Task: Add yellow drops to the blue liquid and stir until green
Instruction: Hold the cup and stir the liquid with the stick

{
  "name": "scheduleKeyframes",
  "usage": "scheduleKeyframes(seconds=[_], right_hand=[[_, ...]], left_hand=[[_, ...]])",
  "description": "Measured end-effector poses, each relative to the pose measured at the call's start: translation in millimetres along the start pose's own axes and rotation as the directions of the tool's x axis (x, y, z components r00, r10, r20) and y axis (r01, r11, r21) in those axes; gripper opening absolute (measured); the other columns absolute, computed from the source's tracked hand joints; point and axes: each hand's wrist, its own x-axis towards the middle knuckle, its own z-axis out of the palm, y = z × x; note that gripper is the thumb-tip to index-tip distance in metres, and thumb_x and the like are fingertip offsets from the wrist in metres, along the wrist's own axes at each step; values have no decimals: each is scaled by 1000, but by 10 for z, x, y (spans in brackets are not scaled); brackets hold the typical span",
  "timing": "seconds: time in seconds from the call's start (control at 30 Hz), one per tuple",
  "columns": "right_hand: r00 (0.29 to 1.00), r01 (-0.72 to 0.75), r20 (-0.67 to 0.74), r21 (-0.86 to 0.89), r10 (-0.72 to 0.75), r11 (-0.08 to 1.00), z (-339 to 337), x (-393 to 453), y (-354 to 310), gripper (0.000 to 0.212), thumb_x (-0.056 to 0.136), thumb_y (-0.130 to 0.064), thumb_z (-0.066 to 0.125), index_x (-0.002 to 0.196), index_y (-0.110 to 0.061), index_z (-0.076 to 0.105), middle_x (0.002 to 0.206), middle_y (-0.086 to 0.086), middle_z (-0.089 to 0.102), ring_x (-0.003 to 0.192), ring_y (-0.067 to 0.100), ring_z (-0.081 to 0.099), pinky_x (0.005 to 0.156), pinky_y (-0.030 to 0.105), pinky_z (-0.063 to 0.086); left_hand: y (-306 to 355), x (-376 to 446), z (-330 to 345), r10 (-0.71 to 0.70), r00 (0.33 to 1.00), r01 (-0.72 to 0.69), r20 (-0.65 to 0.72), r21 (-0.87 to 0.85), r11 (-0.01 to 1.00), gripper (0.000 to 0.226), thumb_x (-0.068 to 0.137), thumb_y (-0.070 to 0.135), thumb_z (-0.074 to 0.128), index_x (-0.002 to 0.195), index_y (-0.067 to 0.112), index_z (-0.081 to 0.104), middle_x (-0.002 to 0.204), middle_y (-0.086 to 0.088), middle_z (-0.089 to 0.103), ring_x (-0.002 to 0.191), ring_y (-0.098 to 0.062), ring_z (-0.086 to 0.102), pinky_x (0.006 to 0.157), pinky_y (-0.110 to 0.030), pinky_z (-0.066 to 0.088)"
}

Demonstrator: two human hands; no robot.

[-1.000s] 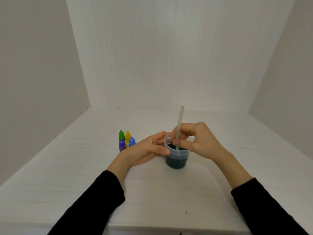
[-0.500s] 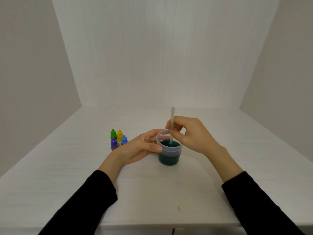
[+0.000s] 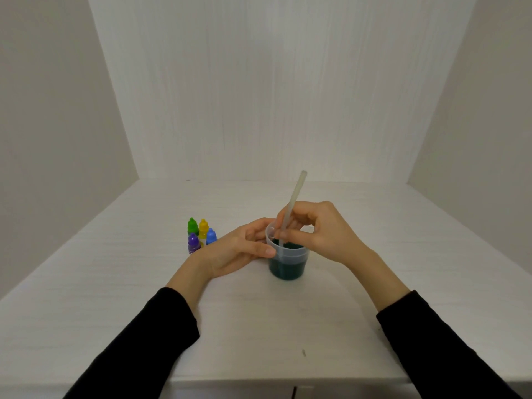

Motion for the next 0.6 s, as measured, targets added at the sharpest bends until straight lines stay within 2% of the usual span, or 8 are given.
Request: scheduleKeyframes(seconds=[0.13, 0.23, 0.37, 0.47, 0.6], right_hand=[[1000, -24, -21, -23, 23, 999, 49, 25, 33, 17, 82, -15, 68, 93, -27, 66, 83, -14, 71, 79, 0, 66, 78, 17, 53], [999, -27, -30, -74, 25, 997, 59, 47, 58, 17, 86, -16, 64, 94, -31, 64, 84, -19, 69, 83, 0, 66, 79, 15, 51], [999, -24, -46, -162, 17, 986, 39, 59, 80, 18, 88, -17, 62, 95, -33, 61, 83, -23, 65, 83, -3, 64, 77, 11, 50], [999, -22, -54, -243, 9, 970, -14, 54, 97, 14, 89, -17, 60, 98, -26, 64, 87, -13, 68, 82, 2, 64, 77, 19, 52], [998, -9, -57, -325, -10, 946, -72, 34, 86, 13, 86, -15, 60, 95, -24, 66, 85, -9, 69, 79, 8, 64, 76, 30, 55]], left_hand=[[5, 4, 14, 9, 1000, -9, 8, -15, 1000, 67, 76, -3, 60, 138, 20, 46, 146, -5, 50, 135, -22, 46, 112, -40, 37], [6, 12, 6, 6, 1000, -6, 16, -7, 1000, 67, 77, -2, 60, 139, 20, 46, 144, 1, 53, 133, -17, 49, 110, -38, 40], [-7, 17, -9, -5, 1000, 5, 14, -9, 1000, 68, 77, -1, 64, 141, 14, 44, 143, -4, 54, 132, -20, 50, 108, -36, 43], [-2, 16, -13, -20, 1000, 20, 4, -25, 999, 68, 70, 9, 72, 134, 18, 50, 134, -1, 62, 125, -17, 56, 96, -27, 48], [4, 16, -14, -31, 999, 32, 5, -20, 999, 70, 69, 13, 73, 135, 19, 50, 131, 0, 63, 122, -15, 58, 93, -25, 48]])
